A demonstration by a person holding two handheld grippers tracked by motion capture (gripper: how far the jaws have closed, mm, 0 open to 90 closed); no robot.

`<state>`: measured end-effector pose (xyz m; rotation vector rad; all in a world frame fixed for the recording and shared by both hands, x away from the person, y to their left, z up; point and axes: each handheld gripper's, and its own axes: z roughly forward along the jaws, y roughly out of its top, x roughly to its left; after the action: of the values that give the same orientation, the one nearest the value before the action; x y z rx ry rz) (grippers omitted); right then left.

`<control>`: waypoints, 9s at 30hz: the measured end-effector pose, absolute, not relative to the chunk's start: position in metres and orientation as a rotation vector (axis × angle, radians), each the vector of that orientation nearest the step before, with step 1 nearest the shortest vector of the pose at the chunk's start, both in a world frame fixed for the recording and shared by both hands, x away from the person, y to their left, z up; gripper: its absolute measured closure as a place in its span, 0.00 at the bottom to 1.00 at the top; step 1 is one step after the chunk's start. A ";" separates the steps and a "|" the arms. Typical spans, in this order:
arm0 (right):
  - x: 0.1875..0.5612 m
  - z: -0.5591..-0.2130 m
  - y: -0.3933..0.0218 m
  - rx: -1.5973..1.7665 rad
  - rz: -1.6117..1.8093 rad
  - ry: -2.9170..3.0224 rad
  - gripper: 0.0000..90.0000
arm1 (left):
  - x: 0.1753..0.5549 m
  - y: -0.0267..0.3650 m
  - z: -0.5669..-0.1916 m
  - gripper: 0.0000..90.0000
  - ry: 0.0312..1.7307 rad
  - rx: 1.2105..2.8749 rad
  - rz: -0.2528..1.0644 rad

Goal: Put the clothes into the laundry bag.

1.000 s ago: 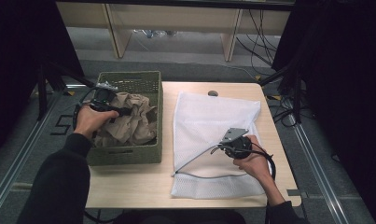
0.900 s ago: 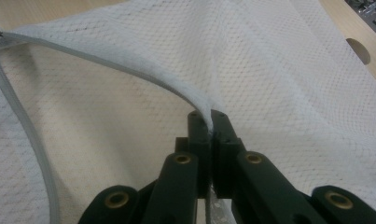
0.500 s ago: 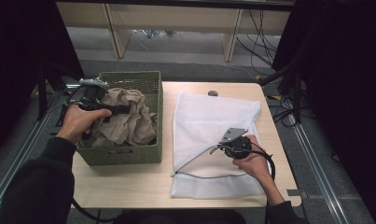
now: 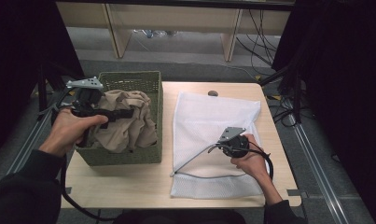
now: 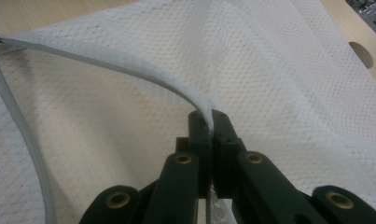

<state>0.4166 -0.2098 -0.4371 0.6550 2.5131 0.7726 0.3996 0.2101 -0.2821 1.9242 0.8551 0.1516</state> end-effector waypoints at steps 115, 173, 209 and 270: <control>0.416 -0.406 -0.230 0.696 0.920 2.424 1.00 | 0.359 0.035 -0.374 0.98 0.586 2.221 0.260; 0.407 -0.392 -0.240 0.684 0.993 2.383 1.00 | 0.392 0.009 -0.417 0.27 0.800 2.147 0.104; 0.402 -0.369 -0.238 0.669 1.056 2.334 1.00 | 0.378 -0.072 -0.437 0.74 0.601 2.212 0.115; 0.378 -0.379 -0.256 0.692 1.038 2.403 1.00 | 0.387 -0.028 -0.450 0.32 0.786 2.013 0.037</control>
<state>0.3779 -0.2557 -0.3790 0.6923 2.4033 1.0381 0.3866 -0.0280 -0.4497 2.0125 0.7863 0.0368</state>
